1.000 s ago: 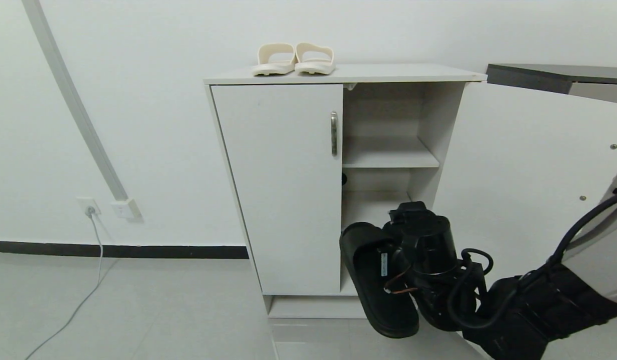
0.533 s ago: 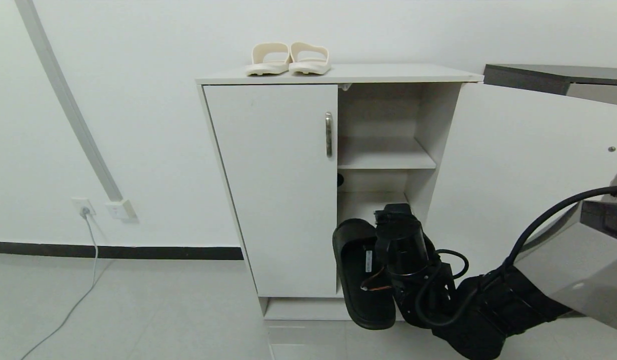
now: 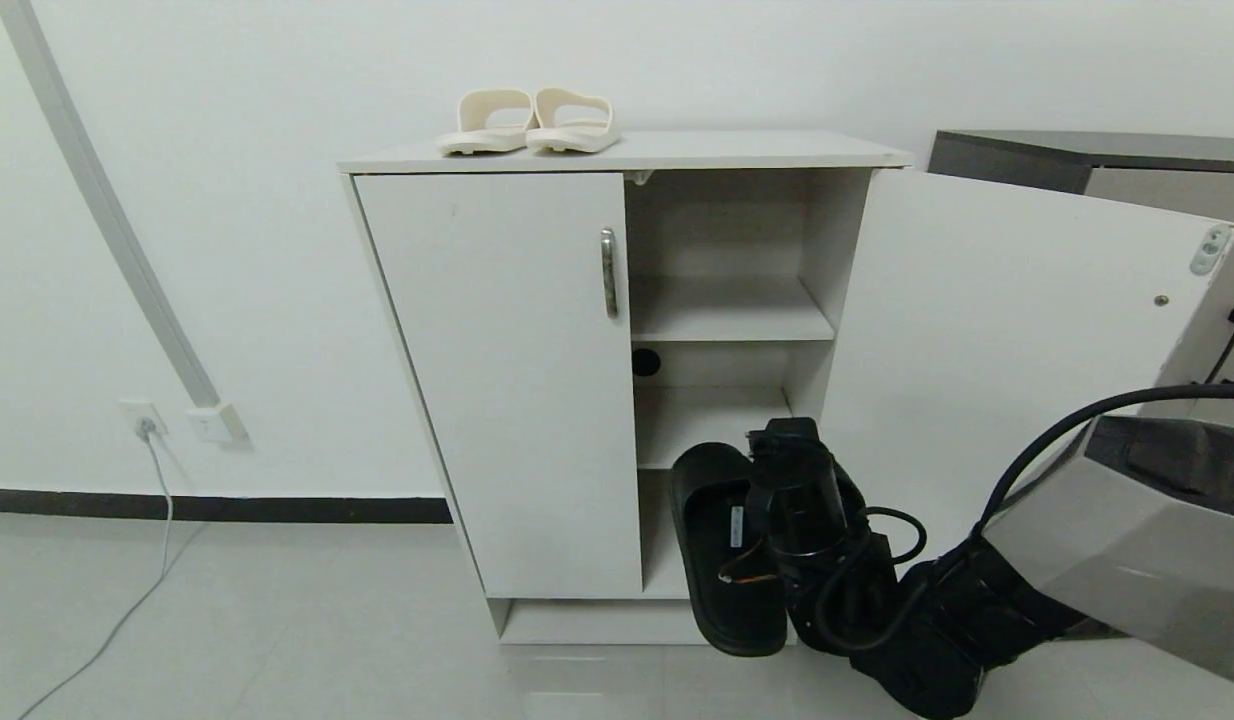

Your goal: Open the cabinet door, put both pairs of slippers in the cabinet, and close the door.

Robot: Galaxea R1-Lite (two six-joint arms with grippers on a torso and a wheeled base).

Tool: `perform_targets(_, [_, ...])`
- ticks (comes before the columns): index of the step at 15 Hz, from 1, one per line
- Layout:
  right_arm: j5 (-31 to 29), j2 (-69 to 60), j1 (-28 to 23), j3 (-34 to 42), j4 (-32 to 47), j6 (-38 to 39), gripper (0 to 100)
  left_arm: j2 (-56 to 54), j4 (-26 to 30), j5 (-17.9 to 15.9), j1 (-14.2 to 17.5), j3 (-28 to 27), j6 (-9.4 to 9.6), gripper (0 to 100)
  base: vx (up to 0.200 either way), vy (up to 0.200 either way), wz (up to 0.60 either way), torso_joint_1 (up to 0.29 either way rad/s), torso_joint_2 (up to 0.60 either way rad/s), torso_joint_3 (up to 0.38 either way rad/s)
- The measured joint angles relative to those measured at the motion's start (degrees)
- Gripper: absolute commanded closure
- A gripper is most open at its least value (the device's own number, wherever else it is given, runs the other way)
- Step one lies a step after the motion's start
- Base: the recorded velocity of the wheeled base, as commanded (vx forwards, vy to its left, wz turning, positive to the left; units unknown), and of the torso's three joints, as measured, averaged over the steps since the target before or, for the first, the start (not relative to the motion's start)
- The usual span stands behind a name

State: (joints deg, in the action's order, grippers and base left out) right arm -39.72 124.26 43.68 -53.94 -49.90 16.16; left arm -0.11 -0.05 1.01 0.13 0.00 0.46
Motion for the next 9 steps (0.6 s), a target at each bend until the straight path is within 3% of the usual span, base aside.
perform_targets(9, [1.67,3.17,1.57,-0.94,-1.17,-0.07,100,0.00,-0.02,0.02,0.00,0.00,-0.13,100,0.000,0.000,0.00,0.000,0.00,0.000])
